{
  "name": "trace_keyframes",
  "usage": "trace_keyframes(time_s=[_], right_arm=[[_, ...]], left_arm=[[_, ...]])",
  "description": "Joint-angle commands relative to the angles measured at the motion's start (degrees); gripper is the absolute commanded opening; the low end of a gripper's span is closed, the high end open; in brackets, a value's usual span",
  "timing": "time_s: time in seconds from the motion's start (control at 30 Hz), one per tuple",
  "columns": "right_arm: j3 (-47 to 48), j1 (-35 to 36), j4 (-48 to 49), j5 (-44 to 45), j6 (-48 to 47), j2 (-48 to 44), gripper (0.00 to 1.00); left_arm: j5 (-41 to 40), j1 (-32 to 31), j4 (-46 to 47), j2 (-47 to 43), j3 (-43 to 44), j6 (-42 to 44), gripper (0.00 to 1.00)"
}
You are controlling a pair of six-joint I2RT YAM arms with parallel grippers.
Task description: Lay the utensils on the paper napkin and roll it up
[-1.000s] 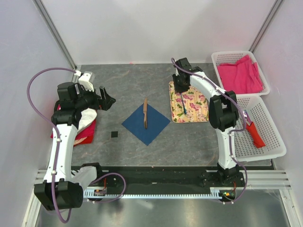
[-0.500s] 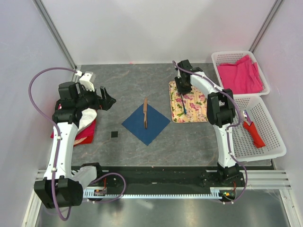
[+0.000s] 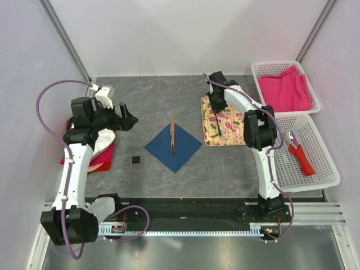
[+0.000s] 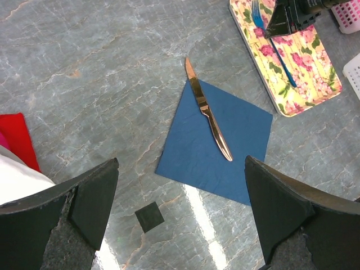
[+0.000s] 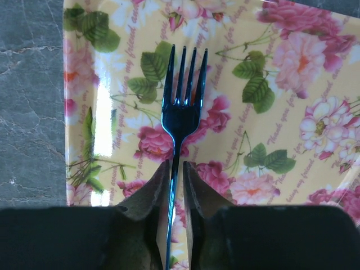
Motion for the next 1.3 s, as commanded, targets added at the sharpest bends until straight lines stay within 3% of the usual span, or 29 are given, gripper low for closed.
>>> trace_keyframes(time_s=[0.0,0.13,0.73,0.9,1.27], right_arm=[[-0.5,0.9,-4.7,3.3,-1.6,3.0,0.14],[-0.5,0.9,-5.4,2.1,-0.4,2.4,0.0],[-1.7,0.9,-3.3,-7.3,10.3,-11.7,0.0],[-7.4,1.6,0.0,-11.3,20.0,-15.9,0.0],[-12.0,13.5,6.1,-7.3,33.6,-15.9,0.0]], left_arm=[[-0.9,0.2,1.1,0.0,0.2,-0.9,1.0],[-0.9,0.3,1.0,-0.1,0.2,-1.0,1.0],[-0.8,0.2,1.0,0.2,0.1,-2.3,1.0],[-1.0,0.2,1.4,0.4,-0.2,-3.0,1.0],[-1.1,0.3,2.1,0.9,-0.7,-4.7,1.0]])
